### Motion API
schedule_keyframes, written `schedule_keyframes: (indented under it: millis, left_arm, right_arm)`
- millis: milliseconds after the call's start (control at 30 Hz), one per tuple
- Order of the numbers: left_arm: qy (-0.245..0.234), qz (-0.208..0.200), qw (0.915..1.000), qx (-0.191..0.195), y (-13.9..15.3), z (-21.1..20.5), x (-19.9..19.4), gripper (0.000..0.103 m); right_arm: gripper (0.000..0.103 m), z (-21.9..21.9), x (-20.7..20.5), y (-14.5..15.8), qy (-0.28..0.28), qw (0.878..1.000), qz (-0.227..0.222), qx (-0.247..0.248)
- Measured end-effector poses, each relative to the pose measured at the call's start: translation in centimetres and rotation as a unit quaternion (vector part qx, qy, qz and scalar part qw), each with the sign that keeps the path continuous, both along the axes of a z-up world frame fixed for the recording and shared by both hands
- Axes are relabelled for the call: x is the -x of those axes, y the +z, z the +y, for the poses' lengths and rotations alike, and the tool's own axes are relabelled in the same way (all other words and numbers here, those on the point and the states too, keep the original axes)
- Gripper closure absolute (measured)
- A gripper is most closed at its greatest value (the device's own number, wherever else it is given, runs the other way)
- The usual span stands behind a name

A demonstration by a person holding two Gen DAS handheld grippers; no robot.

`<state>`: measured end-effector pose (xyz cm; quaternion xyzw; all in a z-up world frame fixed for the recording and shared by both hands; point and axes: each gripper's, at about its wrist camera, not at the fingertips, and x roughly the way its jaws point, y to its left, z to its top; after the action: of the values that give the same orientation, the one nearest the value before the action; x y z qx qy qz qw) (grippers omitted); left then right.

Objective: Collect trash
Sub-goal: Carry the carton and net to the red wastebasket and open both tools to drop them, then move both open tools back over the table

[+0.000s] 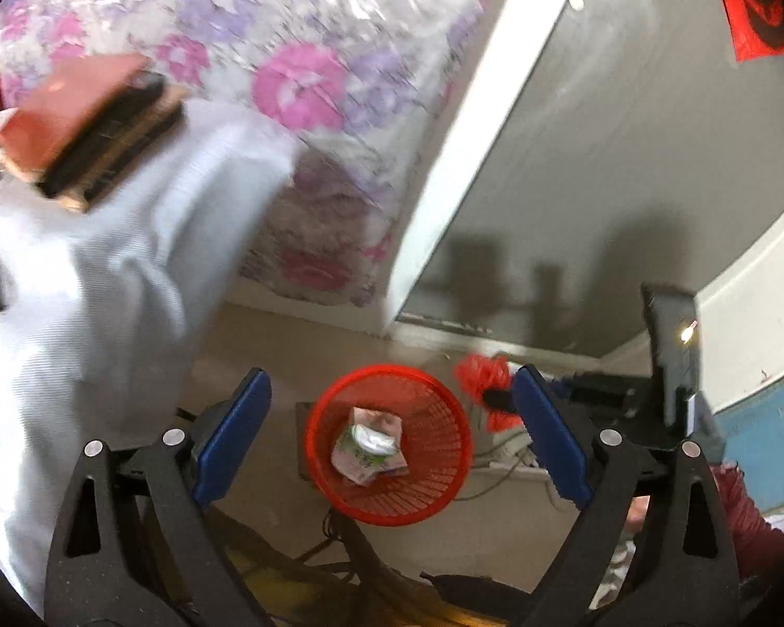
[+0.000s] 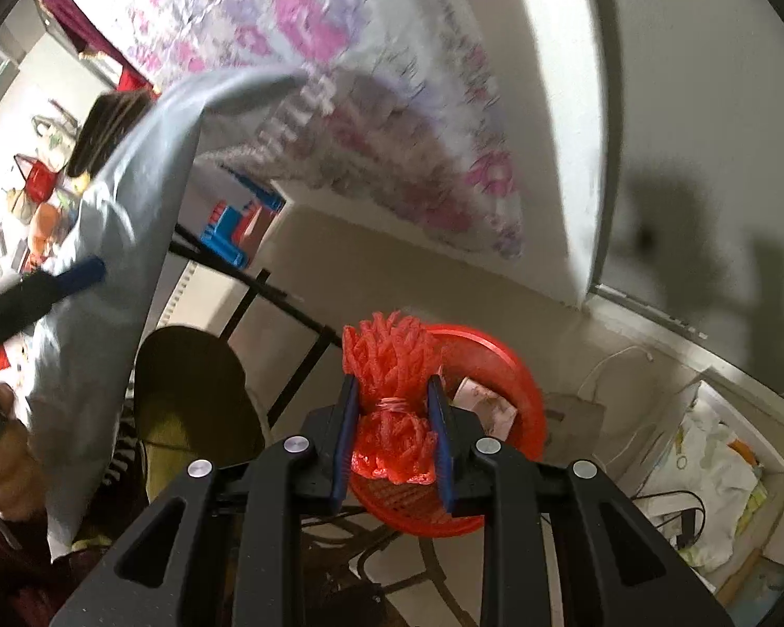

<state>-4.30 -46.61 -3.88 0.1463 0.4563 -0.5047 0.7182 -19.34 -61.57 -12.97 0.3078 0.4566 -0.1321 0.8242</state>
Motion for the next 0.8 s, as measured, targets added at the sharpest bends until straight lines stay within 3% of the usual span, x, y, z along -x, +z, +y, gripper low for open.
schedule_keyframes:
  millis: [167,233,300,633,800]
  left_arm:
    - [0.024,-0.006,0.9996,0.016,1.4,1.8,-1.0,0.012]
    - [0.035,-0.008,0.9991,0.022,2.1,2.6,-1.4,0.012]
    - [0.044,-0.012,0.9985,0.029,2.8,3.4,-1.6,0.012]
    - [0.098,-0.034,0.9926,0.063,6.1,8.0,-3.4,0.010]
    - [0.148,-0.056,0.9843,0.078,8.3,12.7,-4.6,0.010]
  right_arm:
    - [0.071,1.2,-1.0,-0.5,0.015,1.000,0.016,0.011]
    - [0.059,1.5,-1.1,-0.3,0.018,1.000,0.017,0.020]
    - [0.056,1.5,-1.0,0.2,0.016,1.000,0.011,0.024]
    - [0.055,1.7,-1.3,2.9,0.018,0.999,-0.012,0.049]
    - [0.054,3.2,-2.1,5.4,0.033,0.997,-0.035,0.066]
